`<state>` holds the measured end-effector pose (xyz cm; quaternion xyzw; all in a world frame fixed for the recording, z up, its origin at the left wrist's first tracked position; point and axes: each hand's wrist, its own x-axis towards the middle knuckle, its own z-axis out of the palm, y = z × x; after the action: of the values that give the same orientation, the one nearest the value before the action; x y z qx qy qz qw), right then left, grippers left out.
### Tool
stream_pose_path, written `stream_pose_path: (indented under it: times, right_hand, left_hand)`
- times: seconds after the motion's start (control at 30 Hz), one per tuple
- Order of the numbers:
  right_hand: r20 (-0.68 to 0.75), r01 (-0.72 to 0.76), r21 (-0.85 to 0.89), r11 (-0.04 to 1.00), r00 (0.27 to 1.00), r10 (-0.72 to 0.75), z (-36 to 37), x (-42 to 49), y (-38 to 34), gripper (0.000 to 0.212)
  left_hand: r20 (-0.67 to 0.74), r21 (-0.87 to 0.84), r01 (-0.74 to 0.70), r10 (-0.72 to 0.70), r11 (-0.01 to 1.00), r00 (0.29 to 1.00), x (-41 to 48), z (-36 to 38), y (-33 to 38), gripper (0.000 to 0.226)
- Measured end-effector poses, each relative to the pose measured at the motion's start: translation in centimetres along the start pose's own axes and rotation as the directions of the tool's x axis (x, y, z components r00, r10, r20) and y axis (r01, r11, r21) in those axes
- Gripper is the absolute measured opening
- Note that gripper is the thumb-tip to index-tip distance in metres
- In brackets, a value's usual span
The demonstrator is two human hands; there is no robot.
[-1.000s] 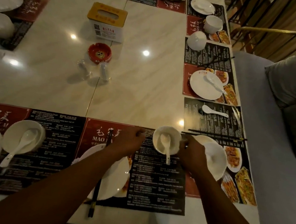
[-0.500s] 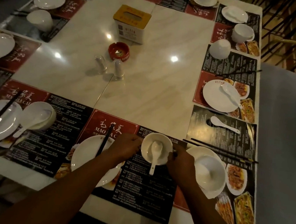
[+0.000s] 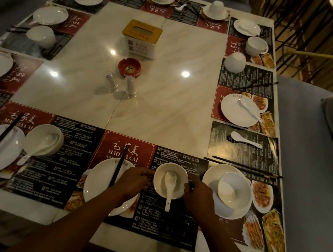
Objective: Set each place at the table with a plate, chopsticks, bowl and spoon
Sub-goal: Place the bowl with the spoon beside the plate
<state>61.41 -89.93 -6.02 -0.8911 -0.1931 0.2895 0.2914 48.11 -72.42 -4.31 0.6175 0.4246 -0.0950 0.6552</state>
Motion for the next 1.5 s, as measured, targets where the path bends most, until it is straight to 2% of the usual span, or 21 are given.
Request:
stream_pose_path:
  times: [0.13,0.23,0.33,0.4,0.5,0.57,0.63,0.77,1.0,1.13,1.2,1.27,1.4,1.5]
  right_hand:
    - [-0.007,-0.01,-0.026,1.0,1.0,0.01,0.2,0.0,-0.2,0.022]
    - [0.005,-0.031,-0.019,0.999,0.999,0.032,0.2,-0.1,-0.3,0.022]
    - [0.034,-0.06,-0.015,0.998,0.998,0.06,0.1,-0.3,-0.5,0.026]
    - [0.052,-0.061,-0.011,0.998,0.997,0.061,0.2,-0.5,-0.4,0.028]
    - [0.038,-0.083,-0.006,0.997,0.996,0.083,0.3,-0.6,-0.4,0.027]
    - [0.025,-0.093,-0.005,0.996,0.995,0.094,0.5,-0.6,-0.3,0.026]
    - [0.02,-0.099,-0.008,0.995,0.995,0.099,0.6,-0.5,-0.4,0.024]
    - [0.01,-0.121,-0.018,0.992,0.993,0.121,0.9,-0.7,-0.4,0.023]
    - [0.016,-0.124,-0.021,0.992,0.992,0.124,0.9,-0.9,-0.4,0.023]
    - [0.004,-0.067,-0.05,0.996,0.998,0.068,-0.5,-1.6,-0.8,0.008]
    - [-0.033,-0.064,-0.056,0.996,0.998,0.062,-1.9,-1.8,-0.8,0.008]
    - [-0.09,-0.09,-0.068,0.994,0.992,0.083,-3.8,-1.6,-0.4,0.013]
    - [-0.187,-0.094,-0.104,0.99,0.98,0.073,-8.5,-1.3,1.3,0.017]
    - [-0.255,-0.137,-0.109,0.985,0.961,0.105,-12.2,-1.6,3.4,0.015]
  left_hand:
    - [0.03,0.049,-0.025,0.023,0.998,0.999,0.1,-0.4,-0.1,0.04]
    - [0.026,0.221,-0.12,0.117,0.968,0.993,0.0,-0.6,-0.1,0.038]
    - [-0.045,0.467,-0.265,0.322,0.844,0.946,-0.2,-1.4,0.2,0.032]
    - [-0.065,0.597,-0.287,0.401,0.749,0.914,0.0,-2.4,0.0,0.033]
    - [-0.032,0.766,-0.238,0.405,0.597,0.914,0.9,-4.1,-1.2,0.042]
    - [0.011,0.811,-0.235,0.387,0.536,0.922,1.3,-4.8,-1.7,0.041]
    - [0.039,0.827,-0.253,0.398,0.502,0.917,1.5,-5.2,-2.0,0.043]
    - [0.021,0.812,-0.254,0.409,0.525,0.912,1.7,-5.4,-2.4,0.047]
    - [0.025,0.77,-0.319,0.474,0.552,0.88,1.8,-5.1,-2.3,0.035]
    - [0.065,0.721,-0.442,0.584,0.533,0.809,1.9,-4.6,-1.0,0.026]
    - [0.086,0.681,-0.531,0.665,0.505,0.742,2.0,-3.9,0.4,0.022]
    - [0.091,0.672,-0.56,0.697,0.484,0.712,2.3,-2.9,1.7,0.023]
    - [0.087,0.671,-0.548,0.681,0.5,0.727,4.0,0.0,2.9,0.03]
    - [0.107,0.632,-0.596,0.706,0.495,0.7,4.2,3.0,4.1,0.031]
